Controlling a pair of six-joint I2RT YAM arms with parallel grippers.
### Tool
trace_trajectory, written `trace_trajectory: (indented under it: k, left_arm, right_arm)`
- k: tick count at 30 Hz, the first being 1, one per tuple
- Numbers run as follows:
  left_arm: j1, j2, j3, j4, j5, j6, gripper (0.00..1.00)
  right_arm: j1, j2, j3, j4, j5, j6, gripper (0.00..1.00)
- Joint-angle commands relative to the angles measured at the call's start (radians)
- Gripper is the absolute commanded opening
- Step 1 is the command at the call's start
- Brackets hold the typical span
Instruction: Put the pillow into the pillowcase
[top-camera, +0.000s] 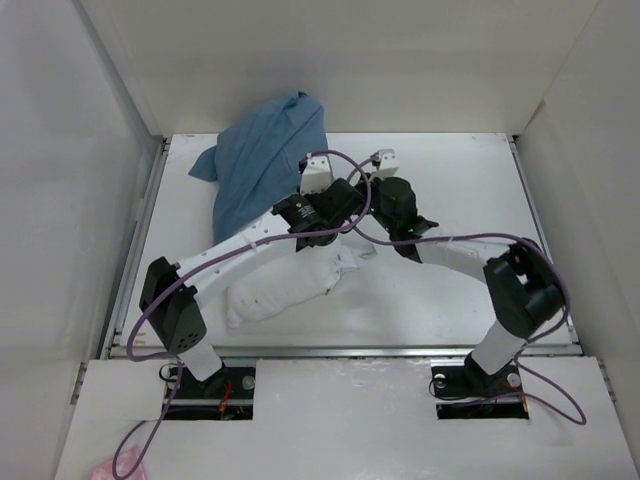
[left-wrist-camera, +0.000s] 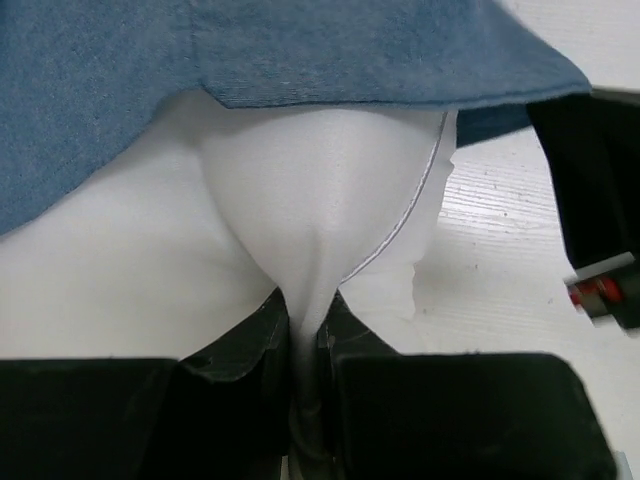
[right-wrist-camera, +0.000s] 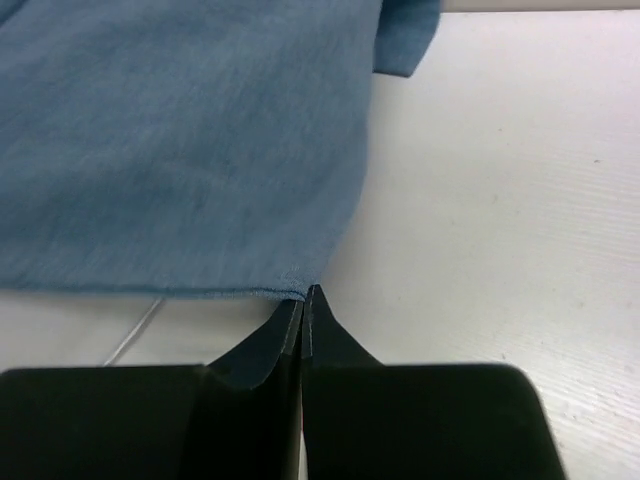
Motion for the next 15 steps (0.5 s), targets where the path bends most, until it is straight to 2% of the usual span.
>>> trace_trajectory:
  k: [1,3,4,6,7,8,9,10,11,13,15]
  left_arm:
    - [-0.001,-0.071,0.004,0.046,-0.029,0.015,0.0]
    - [0.033,-0.048,0.013,0.102,-0.029,0.015,0.0]
    - [0.042,-0.034,0.025,0.117,-0.029,0.005,0.0]
    - [0.067,0.028,0.066,0.181,-0.042,-0.024,0.0]
    - [0.067,0.055,0.086,0.2,-0.053,-0.024,0.0]
    - [0.077,0.088,0.118,0.2,-0.076,-0.055,0.0]
    - [0.077,0.158,0.184,0.185,-0.096,-0.104,0.0]
    - [0.088,0.197,0.226,0.154,-0.117,-0.13,0.0]
    - [0.088,0.235,0.276,0.111,-0.118,-0.171,0.0]
    - [0.088,0.32,0.377,0.051,-0.127,-0.207,0.0]
    - [0.075,0.331,0.387,0.069,-0.087,-0.207,0.0]
  right_arm:
    - [-0.006,-0.18,-0.071,0.021,-0.096,-0.025,0.0]
    - [-0.006,-0.326,-0.134,-0.03,-0.235,0.004,0.0]
    - [0.02,-0.379,-0.166,-0.047,-0.408,0.004,0.0]
    - [0.063,-0.538,-0.246,-0.138,-0.573,0.064,0.0]
    - [0.09,-0.588,-0.278,-0.139,-0.657,0.094,0.0]
    - [0.159,-0.634,-0.351,-0.107,-0.833,0.111,0.0]
    - [0.197,-0.723,-0.382,-0.086,-0.881,0.112,0.0]
    - [0.227,-0.771,-0.404,-0.102,-0.882,0.095,0.0]
    - [0.251,-0.815,-0.415,-0.152,-0.783,0.078,0.0]
    - [0.252,-0.904,-0.435,-0.243,-0.714,0.011,0.0]
    - [0.252,-0.917,-0.426,-0.292,-0.577,0.0,0.0]
